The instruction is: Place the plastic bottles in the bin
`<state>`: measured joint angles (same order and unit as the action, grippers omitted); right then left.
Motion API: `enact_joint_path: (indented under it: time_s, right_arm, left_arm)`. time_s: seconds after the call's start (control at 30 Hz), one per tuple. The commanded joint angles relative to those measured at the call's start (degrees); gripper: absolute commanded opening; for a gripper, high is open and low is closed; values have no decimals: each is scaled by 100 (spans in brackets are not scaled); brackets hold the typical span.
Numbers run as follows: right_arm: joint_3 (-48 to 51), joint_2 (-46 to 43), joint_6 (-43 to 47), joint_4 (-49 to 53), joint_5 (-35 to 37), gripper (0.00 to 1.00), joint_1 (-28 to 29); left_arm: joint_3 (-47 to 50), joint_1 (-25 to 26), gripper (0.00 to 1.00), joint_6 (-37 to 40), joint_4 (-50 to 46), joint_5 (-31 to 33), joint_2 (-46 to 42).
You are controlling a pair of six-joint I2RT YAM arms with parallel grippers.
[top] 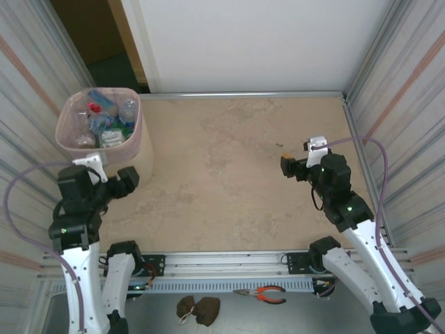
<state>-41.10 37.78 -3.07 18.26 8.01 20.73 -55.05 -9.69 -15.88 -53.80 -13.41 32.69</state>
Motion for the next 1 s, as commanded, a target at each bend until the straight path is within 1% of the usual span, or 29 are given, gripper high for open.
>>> enact_joint_path:
  time_s: [0.0, 0.07, 0.1, 0.17, 0.4, 0.5, 0.57, 0.6, 0.7, 0.83, 0.9, 0.97]
  right_arm:
    - [309, -83, -307, 15, 219, 90, -180]
    - [514, -92, -348, -120, 303, 90, -282]
    - [609, -95, -381, -207, 336, 91, -343]
    - [793, -74, -412, -366, 383, 91, -456]
    - [1215, -137, -660, -781, 371, 91, -915]
    - [1390, -113, -711, -985, 359, 91, -1088]
    - [1525, -40, -753, -1174, 368, 91, -1217]
    - [1589, 13, -772, -1273, 368, 91, -1285]
    - [1772, 240, -844, -1615, 361, 91, -1497]
    - [2022, 574, -812, -2212, 359, 91, -1699]
    - [2156, 709, -745, -2548, 346, 92, -1769]
    - [2306, 852, -613, -2984, 316, 92, -1826]
  left_arm:
    - [674, -15, 87, -803, 338, 694, -229]
    - [719, -12, 91, -885, 530, 911, -98]
    - [731, -14, 95, -1076, 611, 1157, 25]
    - [786, -21, 97, -1445, 718, 1445, 273]
    - [2046, -117, 99, -2709, 1533, 2138, 480]
    - [2315, -206, 99, -3037, 1607, 2786, 484]
    - [2448, -268, 99, -3080, 1771, 3216, 549]
    - [2516, -329, 99, -2962, 1978, 3269, 606]
    - [2777, -526, 99, -2234, 3089, 3082, 897]
    - [3034, -537, 99, -1343, 4516, 2848, 1497]
    - [3065, -538, 99, -963, 4996, 2706, 1773]
    - [3156, -535, 98, -758, 5475, 2580, 1966]
